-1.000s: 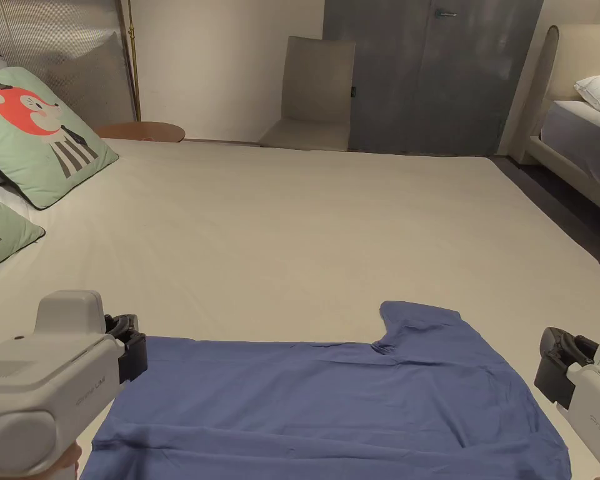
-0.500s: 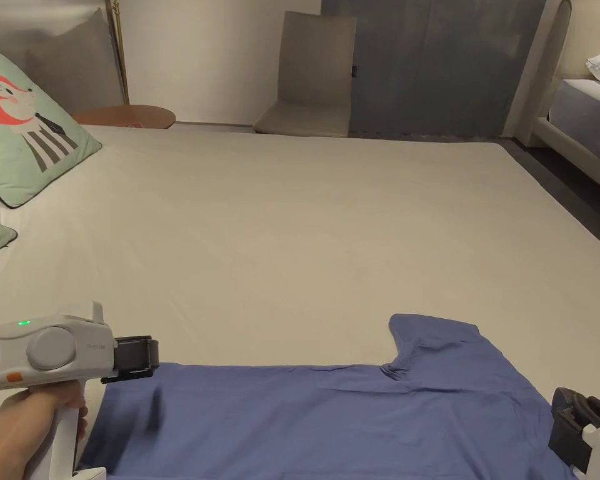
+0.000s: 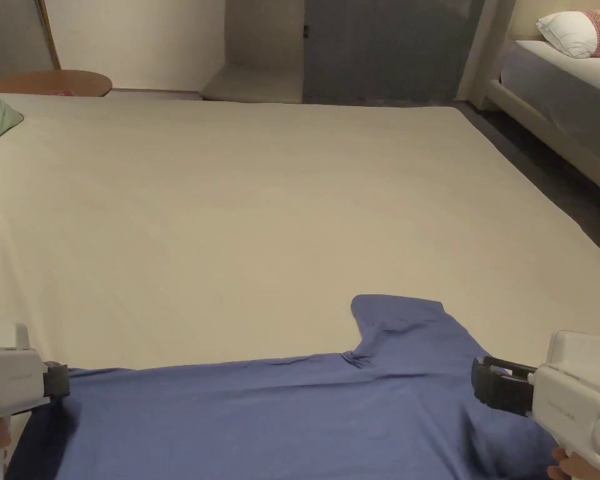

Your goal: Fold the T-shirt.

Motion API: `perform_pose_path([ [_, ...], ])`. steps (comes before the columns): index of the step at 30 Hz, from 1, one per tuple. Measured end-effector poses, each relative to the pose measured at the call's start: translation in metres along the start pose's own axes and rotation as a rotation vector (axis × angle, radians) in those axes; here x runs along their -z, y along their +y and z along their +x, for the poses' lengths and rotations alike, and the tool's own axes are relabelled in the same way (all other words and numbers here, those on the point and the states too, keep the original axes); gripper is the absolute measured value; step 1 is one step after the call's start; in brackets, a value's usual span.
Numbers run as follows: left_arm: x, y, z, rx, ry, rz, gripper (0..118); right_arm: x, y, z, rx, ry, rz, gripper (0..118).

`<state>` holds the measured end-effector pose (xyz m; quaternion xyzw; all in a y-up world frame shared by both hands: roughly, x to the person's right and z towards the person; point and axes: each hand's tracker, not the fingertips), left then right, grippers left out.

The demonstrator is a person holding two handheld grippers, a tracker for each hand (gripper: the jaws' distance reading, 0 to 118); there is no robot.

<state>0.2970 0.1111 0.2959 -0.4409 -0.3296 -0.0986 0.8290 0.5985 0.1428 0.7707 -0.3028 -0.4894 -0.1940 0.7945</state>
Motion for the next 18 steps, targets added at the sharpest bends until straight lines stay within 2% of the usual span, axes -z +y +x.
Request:
perform_pose_path([
  [1, -0.004, -0.001, 0.001, 0.008, 0.000, 0.011, 4, 0.010, 0.006, 0.003, 0.012, 0.001, 0.017, 108],
  [7, -0.016, 0.000, -0.002, 0.017, 0.003, 0.044, 4, 0.088, 0.030, 0.007, -0.033, -0.039, -0.235, 107],
  [9, -0.020, -0.001, -0.001, 0.021, 0.006, 0.048, 4, 0.105, 0.030, 0.004, -0.051, -0.039, -0.296, 102],
  [11, -0.018, 0.000, -0.002, 0.030, 0.012, 0.048, 4, 0.114, 0.027, 0.003, -0.031, -0.005, -0.340, 93],
  [12, -0.019, 0.000, -0.002, 0.033, 0.015, 0.047, 4, 0.114, 0.028, 0.002, -0.023, -0.008, -0.325, 92],
  [13, -0.019, 0.000, -0.002, 0.035, 0.016, 0.045, 4, 0.107, 0.032, 0.004, -0.023, -0.009, -0.310, 83],
  [14, -0.017, 0.002, -0.003, 0.036, 0.016, 0.046, 4, 0.103, 0.034, 0.006, -0.016, 0.045, -0.292, 66],
  [15, -0.018, 0.002, -0.003, 0.037, 0.016, 0.045, 4, 0.095, 0.036, 0.006, -0.019, 0.058, -0.281, 43],
  [16, -0.020, 0.003, -0.002, 0.037, 0.016, 0.045, 4, 0.087, 0.038, 0.006, -0.043, 0.052, -0.267, 4],
  [17, -0.022, 0.002, -0.002, 0.037, 0.017, 0.047, 4, 0.080, 0.039, 0.008, -0.068, 0.059, -0.248, 4],
  [18, -0.023, 0.003, -0.003, 0.037, 0.017, 0.048, 4, 0.068, 0.041, 0.009, -0.056, 0.093, -0.219, 4],
])
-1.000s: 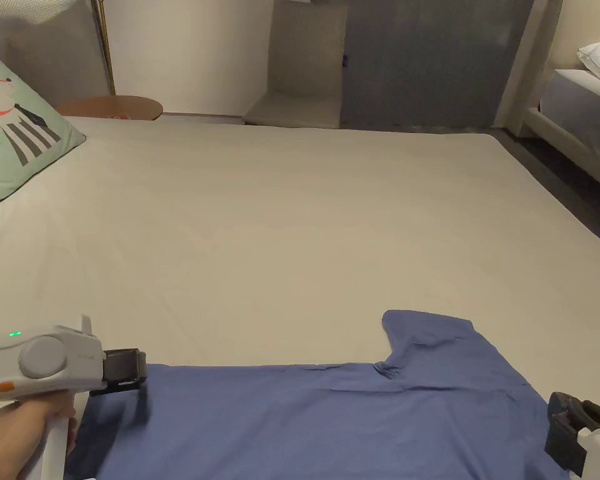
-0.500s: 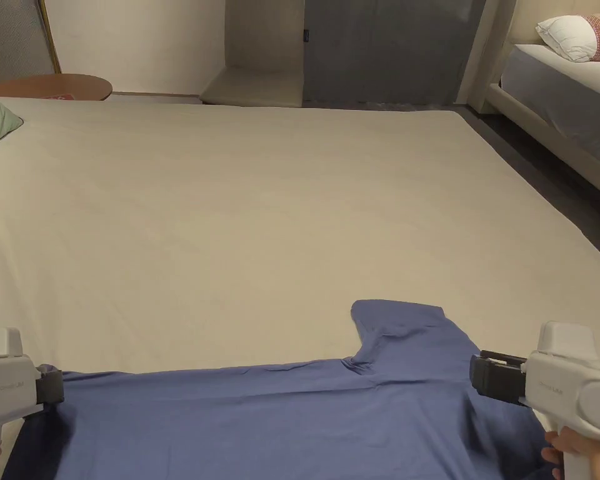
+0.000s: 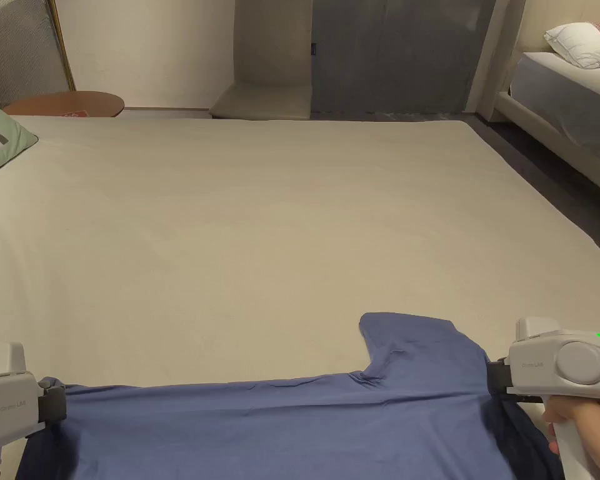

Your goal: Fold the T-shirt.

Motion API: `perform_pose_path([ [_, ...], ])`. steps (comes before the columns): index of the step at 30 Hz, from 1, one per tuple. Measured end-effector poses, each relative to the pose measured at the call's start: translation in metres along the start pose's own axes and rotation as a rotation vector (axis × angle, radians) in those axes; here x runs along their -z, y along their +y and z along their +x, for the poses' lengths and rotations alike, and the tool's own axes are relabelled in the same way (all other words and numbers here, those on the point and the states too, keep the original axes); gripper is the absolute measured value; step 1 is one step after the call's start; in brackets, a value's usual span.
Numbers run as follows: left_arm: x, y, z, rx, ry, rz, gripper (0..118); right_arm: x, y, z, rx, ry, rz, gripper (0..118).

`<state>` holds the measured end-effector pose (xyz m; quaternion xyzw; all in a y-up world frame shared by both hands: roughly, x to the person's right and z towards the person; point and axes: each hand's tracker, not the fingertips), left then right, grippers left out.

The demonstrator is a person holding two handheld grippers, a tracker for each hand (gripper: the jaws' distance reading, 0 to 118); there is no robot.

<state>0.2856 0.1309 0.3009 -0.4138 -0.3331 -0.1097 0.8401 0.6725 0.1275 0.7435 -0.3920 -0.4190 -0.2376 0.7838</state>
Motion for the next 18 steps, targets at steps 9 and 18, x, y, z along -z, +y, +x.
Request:
perform_pose_path([
  [9, -0.063, -0.010, -0.020, -0.025, -0.053, 0.067, 4, -0.115, -0.028, 0.009, -0.057, 0.072, 0.151, 4],
  [18, -0.139, -0.077, -0.039, 0.032, -0.057, 0.089, 4, -0.207, -0.110, 0.013, -0.064, 0.082, 0.184, 4],
])
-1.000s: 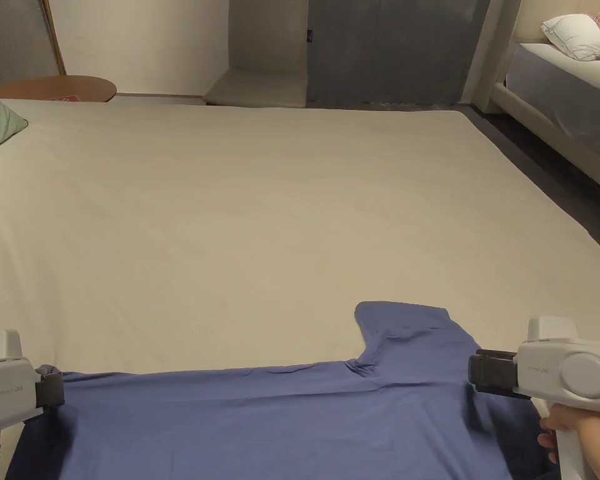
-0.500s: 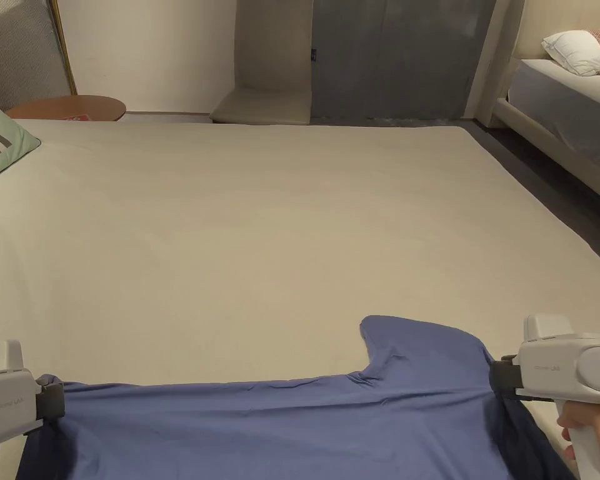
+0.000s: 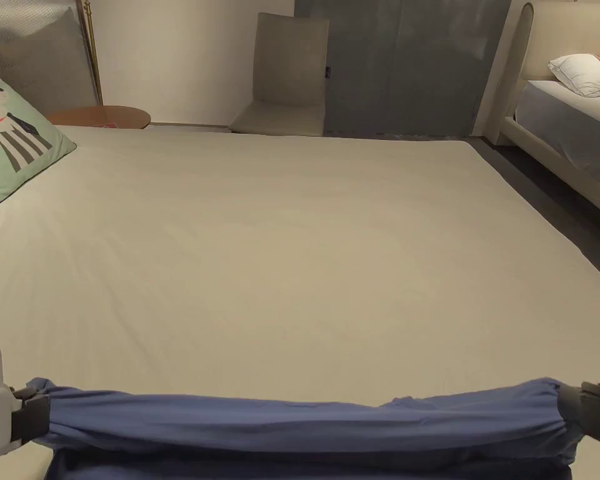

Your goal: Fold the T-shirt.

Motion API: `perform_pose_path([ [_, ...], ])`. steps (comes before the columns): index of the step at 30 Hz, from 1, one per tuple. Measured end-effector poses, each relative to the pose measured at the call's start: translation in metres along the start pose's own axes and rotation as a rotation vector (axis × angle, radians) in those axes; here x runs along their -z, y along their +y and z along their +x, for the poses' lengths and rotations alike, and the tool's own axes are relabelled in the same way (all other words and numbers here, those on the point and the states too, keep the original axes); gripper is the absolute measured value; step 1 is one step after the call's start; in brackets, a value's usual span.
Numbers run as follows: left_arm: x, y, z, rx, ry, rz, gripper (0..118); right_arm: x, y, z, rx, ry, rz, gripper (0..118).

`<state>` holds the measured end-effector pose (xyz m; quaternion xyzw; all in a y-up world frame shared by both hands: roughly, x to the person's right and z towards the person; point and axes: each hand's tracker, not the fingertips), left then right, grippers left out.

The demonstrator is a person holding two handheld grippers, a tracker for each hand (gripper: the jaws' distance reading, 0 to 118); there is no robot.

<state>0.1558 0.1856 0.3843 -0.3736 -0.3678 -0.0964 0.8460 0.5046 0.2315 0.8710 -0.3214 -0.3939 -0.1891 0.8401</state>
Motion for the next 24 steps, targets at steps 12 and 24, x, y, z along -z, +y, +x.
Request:
perform_pose_path([
  [12, -0.031, -0.103, -0.024, -0.045, 0.002, -0.124, 4, -0.008, -0.114, 0.014, 0.067, -0.031, -0.171, 4],
  [24, -0.019, -0.132, -0.028, -0.055, 0.024, -0.146, 29, 0.008, -0.143, 0.015, 0.058, -0.086, -0.180, 9],
])
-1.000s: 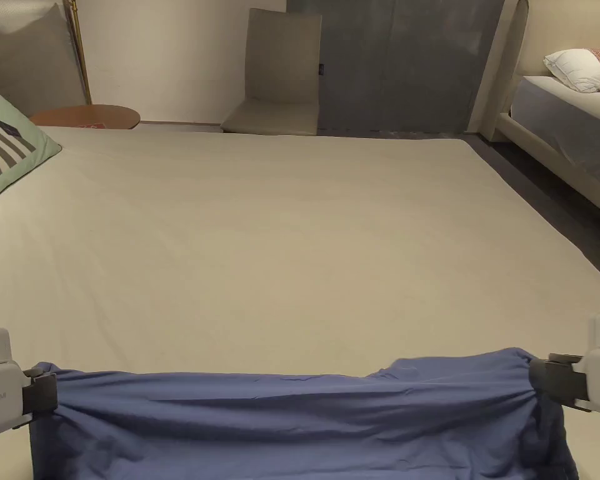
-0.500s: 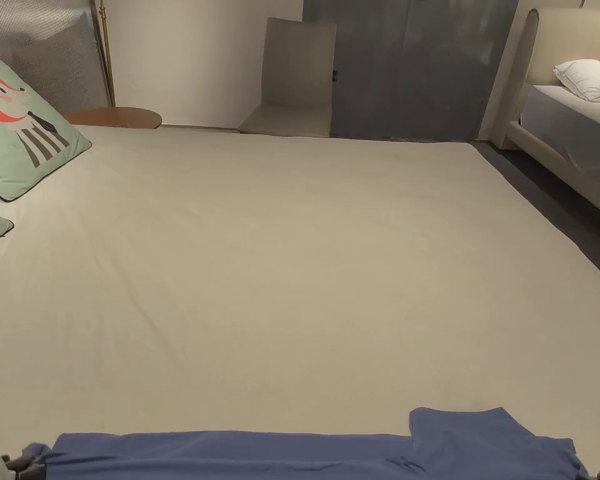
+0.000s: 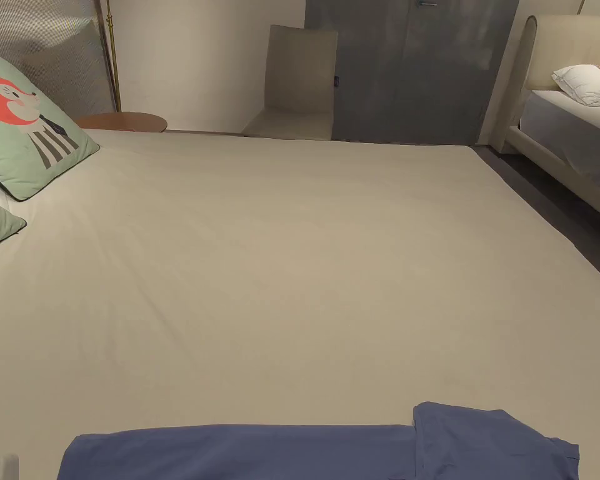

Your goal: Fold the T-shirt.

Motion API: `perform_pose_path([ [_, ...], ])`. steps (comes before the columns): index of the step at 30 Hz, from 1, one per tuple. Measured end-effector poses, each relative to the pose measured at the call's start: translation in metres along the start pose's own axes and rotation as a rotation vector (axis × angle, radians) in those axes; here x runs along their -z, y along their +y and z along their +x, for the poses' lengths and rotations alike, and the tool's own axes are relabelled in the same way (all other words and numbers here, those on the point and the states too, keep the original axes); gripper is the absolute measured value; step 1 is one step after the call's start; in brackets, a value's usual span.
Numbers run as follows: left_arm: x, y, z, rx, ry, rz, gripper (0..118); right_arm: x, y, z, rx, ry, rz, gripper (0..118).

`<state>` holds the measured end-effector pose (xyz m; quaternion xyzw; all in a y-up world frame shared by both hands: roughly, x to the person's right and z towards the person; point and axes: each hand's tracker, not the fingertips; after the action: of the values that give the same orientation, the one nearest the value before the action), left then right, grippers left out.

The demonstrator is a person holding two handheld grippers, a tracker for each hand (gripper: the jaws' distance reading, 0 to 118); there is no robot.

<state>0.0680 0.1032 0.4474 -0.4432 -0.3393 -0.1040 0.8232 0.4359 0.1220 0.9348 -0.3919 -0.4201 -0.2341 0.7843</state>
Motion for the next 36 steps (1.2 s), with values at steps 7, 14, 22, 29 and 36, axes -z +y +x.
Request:
perform_pose_path([
  [7, -0.031, 0.004, 0.002, 0.021, -0.019, 0.219, 109, -0.033, 0.007, -0.012, -0.009, -0.051, 0.235, 97],
  [14, -0.075, 0.038, 0.054, 0.099, -0.016, 0.522, 108, -0.074, 0.039, -0.079, -0.036, -0.104, 0.599, 97],
  [22, -0.095, 0.055, 0.087, 0.086, -0.137, 0.632, 0, -0.084, 0.051, -0.159, -0.062, -0.113, 0.816, 1],
  [29, -0.074, 0.064, 0.028, -0.080, -0.415, 0.447, 0, -0.088, 0.049, -0.185, -0.116, -0.075, 0.835, 1],
  [36, -0.003, 0.059, -0.064, -0.261, -0.602, 0.129, 110, -0.085, 0.046, -0.190, -0.128, -0.076, 0.798, 1],
])
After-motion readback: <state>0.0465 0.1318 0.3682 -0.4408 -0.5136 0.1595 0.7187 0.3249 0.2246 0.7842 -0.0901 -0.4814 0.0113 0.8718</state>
